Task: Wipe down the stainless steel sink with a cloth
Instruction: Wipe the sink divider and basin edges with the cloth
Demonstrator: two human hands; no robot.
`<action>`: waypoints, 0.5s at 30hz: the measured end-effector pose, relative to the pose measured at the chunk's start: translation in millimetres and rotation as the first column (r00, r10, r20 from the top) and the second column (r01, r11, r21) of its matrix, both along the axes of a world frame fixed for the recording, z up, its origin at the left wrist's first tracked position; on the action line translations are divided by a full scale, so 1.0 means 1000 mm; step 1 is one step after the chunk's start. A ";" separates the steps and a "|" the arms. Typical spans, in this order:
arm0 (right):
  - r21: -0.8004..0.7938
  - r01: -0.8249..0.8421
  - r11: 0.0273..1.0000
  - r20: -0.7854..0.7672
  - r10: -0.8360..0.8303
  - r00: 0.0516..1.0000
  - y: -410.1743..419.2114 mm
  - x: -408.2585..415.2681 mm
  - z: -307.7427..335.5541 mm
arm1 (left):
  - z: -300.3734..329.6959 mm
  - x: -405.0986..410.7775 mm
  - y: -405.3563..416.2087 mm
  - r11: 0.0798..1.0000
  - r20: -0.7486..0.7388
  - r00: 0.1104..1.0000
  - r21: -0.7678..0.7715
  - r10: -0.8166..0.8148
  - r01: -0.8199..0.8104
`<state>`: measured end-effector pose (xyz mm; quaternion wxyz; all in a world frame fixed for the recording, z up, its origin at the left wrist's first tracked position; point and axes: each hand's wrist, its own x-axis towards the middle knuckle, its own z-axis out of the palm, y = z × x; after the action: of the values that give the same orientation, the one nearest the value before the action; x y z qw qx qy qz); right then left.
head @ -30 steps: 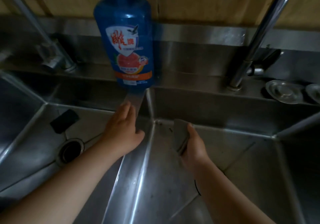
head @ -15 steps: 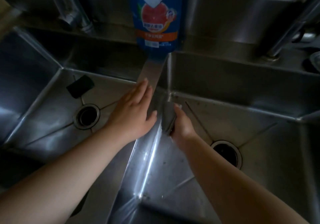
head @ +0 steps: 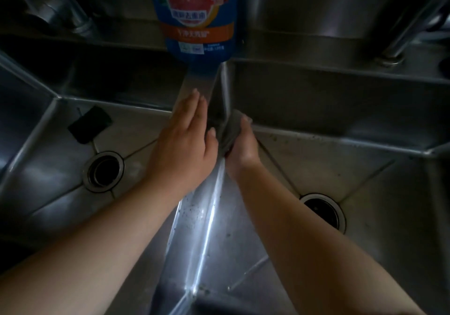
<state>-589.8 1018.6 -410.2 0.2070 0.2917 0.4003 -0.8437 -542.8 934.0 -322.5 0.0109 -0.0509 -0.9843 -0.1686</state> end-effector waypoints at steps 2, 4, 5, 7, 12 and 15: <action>0.006 -0.022 1.000 -0.060 0.022 0.998 -0.011 -0.014 0.015 | -0.002 -0.003 0.000 0.999 0.017 1.000 -0.031 -0.008 0.009; 0.078 -0.052 0.996 -0.126 0.062 0.990 -0.020 -0.018 0.028 | -0.003 -0.004 0.000 0.999 0.023 1.000 -0.034 -0.015 0.016; 0.095 -0.063 0.993 -0.163 0.078 0.984 -0.022 -0.016 0.030 | -0.003 -0.004 -0.001 1.000 0.025 1.000 -0.025 -0.016 0.017; 0.078 -0.080 0.994 -0.246 0.097 0.964 -0.025 0.000 0.033 | -0.002 -0.004 -0.001 1.000 0.033 0.999 -0.018 -0.016 0.017; -0.100 -0.115 0.988 -0.337 0.075 0.939 -0.019 0.009 0.036 | 0.001 -0.006 0.001 1.000 0.060 0.998 -0.010 0.003 -0.003; -0.129 -0.092 0.987 -0.309 0.049 0.950 -0.019 -0.014 0.043 | 0.002 -0.005 0.000 1.000 0.053 0.998 -0.012 0.015 -0.015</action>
<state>-604.1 999.4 -367.2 0.1932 0.1282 0.3765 -0.8969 -547.5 934.4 -320.6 -0.0144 -0.0390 -0.9856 -0.1639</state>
